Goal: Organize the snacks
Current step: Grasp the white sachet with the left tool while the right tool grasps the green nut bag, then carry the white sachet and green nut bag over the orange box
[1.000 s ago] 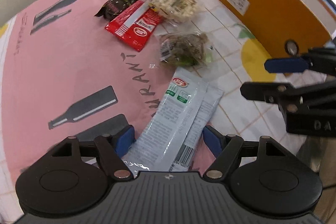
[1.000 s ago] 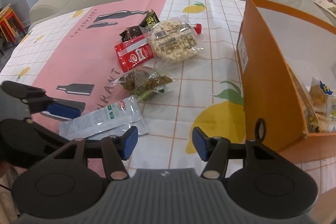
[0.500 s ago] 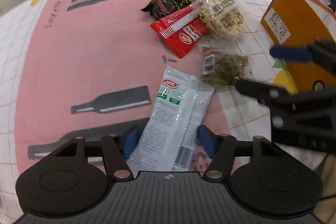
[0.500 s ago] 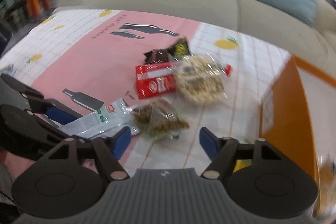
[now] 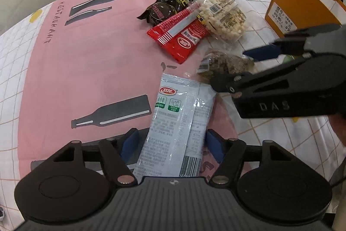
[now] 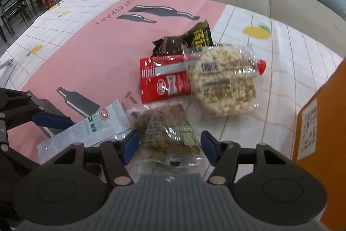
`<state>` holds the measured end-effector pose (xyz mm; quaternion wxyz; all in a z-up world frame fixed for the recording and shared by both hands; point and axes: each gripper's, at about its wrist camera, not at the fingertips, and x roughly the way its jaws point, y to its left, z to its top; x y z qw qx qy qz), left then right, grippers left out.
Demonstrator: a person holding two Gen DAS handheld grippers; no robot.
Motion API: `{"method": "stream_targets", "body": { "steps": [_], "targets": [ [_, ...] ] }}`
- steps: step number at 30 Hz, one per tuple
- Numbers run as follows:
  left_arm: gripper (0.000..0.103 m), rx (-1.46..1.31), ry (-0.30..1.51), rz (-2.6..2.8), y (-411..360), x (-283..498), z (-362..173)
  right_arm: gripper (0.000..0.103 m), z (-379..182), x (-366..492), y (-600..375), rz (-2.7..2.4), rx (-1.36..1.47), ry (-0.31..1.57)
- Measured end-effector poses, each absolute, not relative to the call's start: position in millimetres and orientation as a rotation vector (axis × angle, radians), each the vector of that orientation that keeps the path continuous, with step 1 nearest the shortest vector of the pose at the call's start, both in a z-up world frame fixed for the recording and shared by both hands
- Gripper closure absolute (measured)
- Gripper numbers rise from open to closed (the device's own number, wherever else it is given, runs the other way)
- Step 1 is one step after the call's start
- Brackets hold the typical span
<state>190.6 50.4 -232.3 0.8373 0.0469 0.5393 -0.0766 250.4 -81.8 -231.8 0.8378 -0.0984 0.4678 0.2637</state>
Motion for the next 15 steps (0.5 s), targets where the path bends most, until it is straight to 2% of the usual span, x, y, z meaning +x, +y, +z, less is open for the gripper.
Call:
{"method": "stream_targets", "body": {
  "steps": [4,15],
  "targets": [
    [0.038,0.095,1.135,-0.147,49.4,188.9,-230.6,0.046,-232.8,242.8,-84.9,0.526,-0.184,1.019],
    [0.045,0.006,1.141,-0.082,54.5,176.9,-226.2,0.055,-216.2,198.0,-110.0,0.418,-0.107,1.045]
  ]
}}
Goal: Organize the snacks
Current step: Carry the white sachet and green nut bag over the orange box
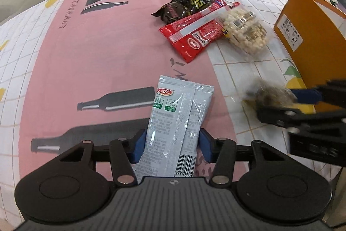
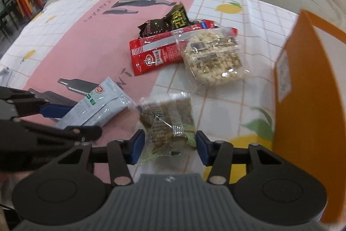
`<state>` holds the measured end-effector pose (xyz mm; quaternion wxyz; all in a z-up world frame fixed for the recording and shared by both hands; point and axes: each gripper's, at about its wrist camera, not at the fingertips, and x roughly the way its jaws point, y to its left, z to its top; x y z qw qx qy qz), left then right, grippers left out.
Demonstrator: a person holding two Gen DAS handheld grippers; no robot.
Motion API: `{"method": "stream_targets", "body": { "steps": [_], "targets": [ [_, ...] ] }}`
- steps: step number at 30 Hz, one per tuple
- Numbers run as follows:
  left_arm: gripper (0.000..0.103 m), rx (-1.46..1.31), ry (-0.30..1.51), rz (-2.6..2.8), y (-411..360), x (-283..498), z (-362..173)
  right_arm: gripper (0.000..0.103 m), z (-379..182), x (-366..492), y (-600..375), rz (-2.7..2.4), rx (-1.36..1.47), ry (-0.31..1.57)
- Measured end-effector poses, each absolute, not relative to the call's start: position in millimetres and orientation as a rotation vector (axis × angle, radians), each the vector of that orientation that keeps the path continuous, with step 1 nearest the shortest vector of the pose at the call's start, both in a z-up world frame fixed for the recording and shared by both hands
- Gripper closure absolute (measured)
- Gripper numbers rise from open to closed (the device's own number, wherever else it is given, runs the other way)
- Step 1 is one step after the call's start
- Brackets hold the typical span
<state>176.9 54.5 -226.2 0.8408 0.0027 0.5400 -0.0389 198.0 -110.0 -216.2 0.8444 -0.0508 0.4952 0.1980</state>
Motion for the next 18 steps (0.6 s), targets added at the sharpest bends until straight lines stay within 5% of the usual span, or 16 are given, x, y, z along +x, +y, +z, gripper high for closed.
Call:
{"method": "stream_targets", "body": {
  "steps": [18],
  "targets": [
    [0.045,-0.203,1.082,-0.110,51.5,152.2,-174.7,0.066,-208.7,153.4,-147.0,0.269,-0.041,1.136]
  ]
}}
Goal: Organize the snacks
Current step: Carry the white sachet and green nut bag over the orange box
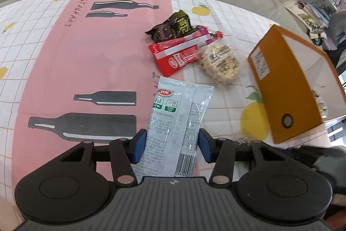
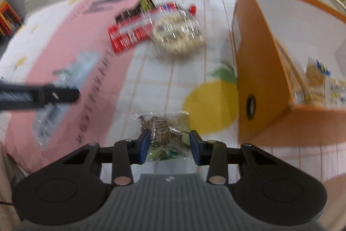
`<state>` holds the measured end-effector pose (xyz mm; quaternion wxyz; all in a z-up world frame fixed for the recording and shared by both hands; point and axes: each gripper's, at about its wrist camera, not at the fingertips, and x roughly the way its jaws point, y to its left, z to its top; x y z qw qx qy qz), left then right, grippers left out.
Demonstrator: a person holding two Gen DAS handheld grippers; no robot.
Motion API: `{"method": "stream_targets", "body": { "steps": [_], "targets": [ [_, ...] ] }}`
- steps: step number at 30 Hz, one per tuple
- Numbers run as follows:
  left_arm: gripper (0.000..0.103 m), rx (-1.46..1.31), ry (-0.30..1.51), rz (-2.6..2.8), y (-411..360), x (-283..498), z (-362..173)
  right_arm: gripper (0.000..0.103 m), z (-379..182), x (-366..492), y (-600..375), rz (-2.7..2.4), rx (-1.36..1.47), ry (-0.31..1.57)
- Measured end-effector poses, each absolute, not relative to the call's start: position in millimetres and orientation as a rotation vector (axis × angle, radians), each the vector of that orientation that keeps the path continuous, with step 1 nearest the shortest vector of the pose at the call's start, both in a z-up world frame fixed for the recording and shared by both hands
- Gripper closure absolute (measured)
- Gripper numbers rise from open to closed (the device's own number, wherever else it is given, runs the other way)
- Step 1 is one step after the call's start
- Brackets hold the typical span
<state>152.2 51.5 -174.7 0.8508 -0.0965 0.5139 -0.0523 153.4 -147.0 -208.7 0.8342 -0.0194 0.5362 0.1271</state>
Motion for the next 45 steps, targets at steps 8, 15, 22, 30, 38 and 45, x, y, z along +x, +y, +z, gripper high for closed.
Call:
{"method": "stream_targets", "body": {
  "steps": [8,15,22,30,38,45],
  "targets": [
    [0.045,-0.226,1.066,-0.115,42.2,142.1,-152.3,0.068,-191.2,142.3,-170.4,0.285,0.151,1.136],
    [0.045,-0.265,1.030,-0.131,30.9,143.8,-123.1,0.068,-142.8,131.6,-190.7,0.326,0.244,1.021],
    [0.045,-0.316,0.995,-0.246,-0.6,157.4,-82.4,0.068,-83.3,134.1,-231.4,0.292,0.237,0.872],
    [0.045,-0.288,1.005,-0.442,-76.4,191.1,-56.8,0.068,-55.7,150.9,-294.9,0.161,0.173,0.834],
    [0.045,-0.284,1.126,-0.541,-145.8,226.6,-79.9,0.068,-61.2,166.6,-345.3,0.057,0.109,0.864],
    [0.045,-0.255,1.220,-0.555,-183.2,246.9,-108.2,0.068,-91.3,181.0,-374.2,0.000,0.047,0.936]
  ]
}}
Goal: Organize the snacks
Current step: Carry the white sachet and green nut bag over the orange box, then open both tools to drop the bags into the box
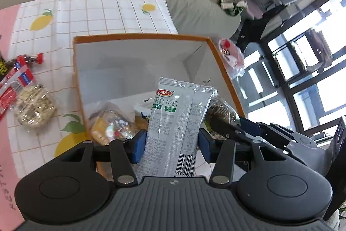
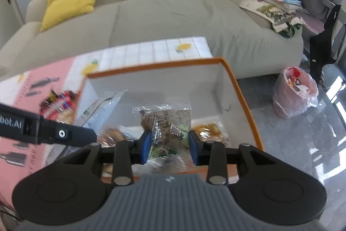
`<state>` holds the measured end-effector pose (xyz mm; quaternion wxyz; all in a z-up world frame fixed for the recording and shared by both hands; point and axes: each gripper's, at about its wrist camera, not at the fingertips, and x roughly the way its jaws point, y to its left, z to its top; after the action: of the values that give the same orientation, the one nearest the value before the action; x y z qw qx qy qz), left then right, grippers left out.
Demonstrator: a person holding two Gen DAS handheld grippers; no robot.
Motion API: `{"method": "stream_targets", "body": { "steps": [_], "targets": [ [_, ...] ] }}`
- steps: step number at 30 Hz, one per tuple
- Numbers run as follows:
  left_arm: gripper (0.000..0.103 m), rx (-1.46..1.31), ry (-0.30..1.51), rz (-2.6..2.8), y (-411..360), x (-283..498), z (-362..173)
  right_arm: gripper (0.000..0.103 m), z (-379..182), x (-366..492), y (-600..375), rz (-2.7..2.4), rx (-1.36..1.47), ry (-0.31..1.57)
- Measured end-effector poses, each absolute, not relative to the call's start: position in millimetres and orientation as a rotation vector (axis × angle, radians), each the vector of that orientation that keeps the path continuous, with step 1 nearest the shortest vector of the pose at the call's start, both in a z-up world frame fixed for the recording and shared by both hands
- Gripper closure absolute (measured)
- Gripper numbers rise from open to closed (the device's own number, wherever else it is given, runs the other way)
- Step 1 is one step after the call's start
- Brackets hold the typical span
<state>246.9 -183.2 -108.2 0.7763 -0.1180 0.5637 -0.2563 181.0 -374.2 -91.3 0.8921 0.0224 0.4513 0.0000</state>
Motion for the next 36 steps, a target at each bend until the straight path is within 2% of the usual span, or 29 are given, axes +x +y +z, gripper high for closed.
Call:
{"method": "stream_targets", "body": {
  "steps": [15,21,28,32,34,36],
  "targets": [
    [0.045,-0.077,1.313,-0.521,-227.7,273.3,-155.7,0.067,-135.1,204.6,-390.2,-0.019,-0.088,1.024],
    [0.044,-0.018,1.310,-0.498,-230.8,272.6,-157.3,0.065,-146.9,214.1,-392.1,-0.033,-0.078,1.074],
    [0.020,0.008,1.288,-0.516,-236.5,271.7,-148.3,0.066,-142.5,217.7,-388.3,-0.029,-0.101,1.083],
    [0.017,0.035,1.261,-0.519,-238.5,270.6,-141.7,0.064,-138.5,218.1,-387.1,-0.034,-0.097,1.085],
    [0.016,0.032,1.251,-0.525,-235.8,269.1,-136.9,0.058,-135.8,217.0,-386.4,-0.036,-0.091,1.082],
    [0.016,0.020,1.241,-0.519,-231.6,267.6,-132.4,0.056,-133.0,215.4,-385.9,-0.037,-0.085,1.078]
  ]
}}
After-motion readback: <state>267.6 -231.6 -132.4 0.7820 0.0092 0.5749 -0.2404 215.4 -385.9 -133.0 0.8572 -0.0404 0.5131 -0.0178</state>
